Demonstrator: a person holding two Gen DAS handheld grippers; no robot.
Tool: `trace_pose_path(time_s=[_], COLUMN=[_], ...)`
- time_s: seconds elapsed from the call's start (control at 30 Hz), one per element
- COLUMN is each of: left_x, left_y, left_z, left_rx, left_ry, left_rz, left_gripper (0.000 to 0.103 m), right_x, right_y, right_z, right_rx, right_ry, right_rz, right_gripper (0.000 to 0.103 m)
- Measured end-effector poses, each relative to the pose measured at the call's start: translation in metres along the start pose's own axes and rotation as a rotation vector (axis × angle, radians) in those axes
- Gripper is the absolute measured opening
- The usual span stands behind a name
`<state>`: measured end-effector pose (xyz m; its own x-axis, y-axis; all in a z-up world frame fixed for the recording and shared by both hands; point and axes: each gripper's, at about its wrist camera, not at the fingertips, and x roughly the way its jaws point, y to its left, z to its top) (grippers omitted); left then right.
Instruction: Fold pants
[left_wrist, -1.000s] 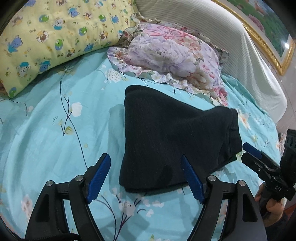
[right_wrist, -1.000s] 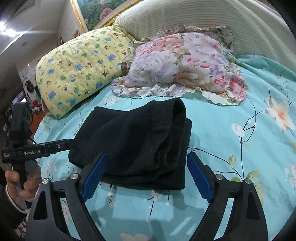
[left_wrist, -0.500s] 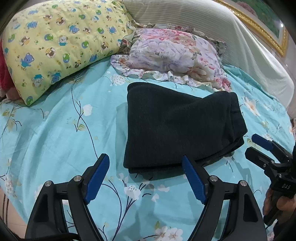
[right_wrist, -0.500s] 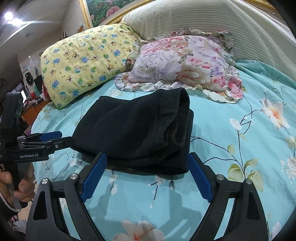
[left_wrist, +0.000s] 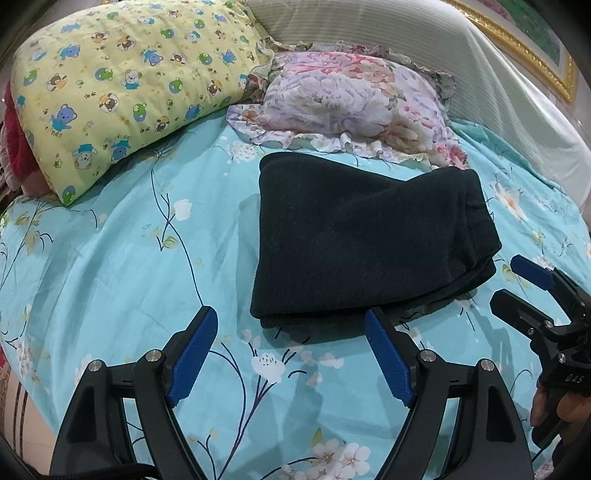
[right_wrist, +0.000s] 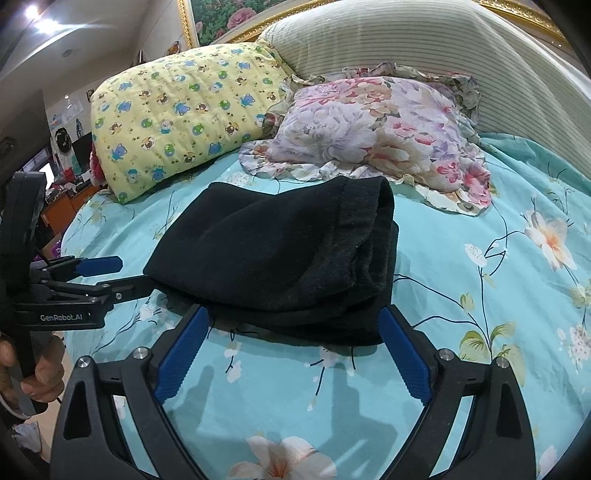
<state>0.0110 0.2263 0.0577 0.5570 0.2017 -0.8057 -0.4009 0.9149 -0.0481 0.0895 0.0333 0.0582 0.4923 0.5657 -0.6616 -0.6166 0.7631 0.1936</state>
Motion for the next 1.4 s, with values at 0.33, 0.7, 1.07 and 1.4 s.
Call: trace_pose_path(time_s=[0.33, 0.7, 1.07, 1.4], left_x=[0.003, 0.01, 0.013, 0.013], left_y=[0.001, -0.006, -0.007, -0.008], left_z=[-0.008, -0.014, -0.014, -0.014], left_rx=[-0.006, 0.03, 0.031, 0.035], left_ry=[-0.028, -0.055, -0.062, -0.063], left_rz=[0.028, 0.041, 0.04, 0.038], left_gripper=[0.084, 0.085, 0.085, 0.085], right_x=[0.008, 0.018, 0.021, 0.021], right_y=[0.003, 0.002, 0.001, 0.001], right_z=[-0.009, -0.016, -0.016, -0.016], right_rx=[-0.008, 0.013, 0.02, 0.023], right_ry=[-0.005, -0.021, -0.027, -0.03], right_rz=[-0.025, -0.04, -0.043, -0.043], right_gripper=[0.095, 0.096, 0.097, 0.098])
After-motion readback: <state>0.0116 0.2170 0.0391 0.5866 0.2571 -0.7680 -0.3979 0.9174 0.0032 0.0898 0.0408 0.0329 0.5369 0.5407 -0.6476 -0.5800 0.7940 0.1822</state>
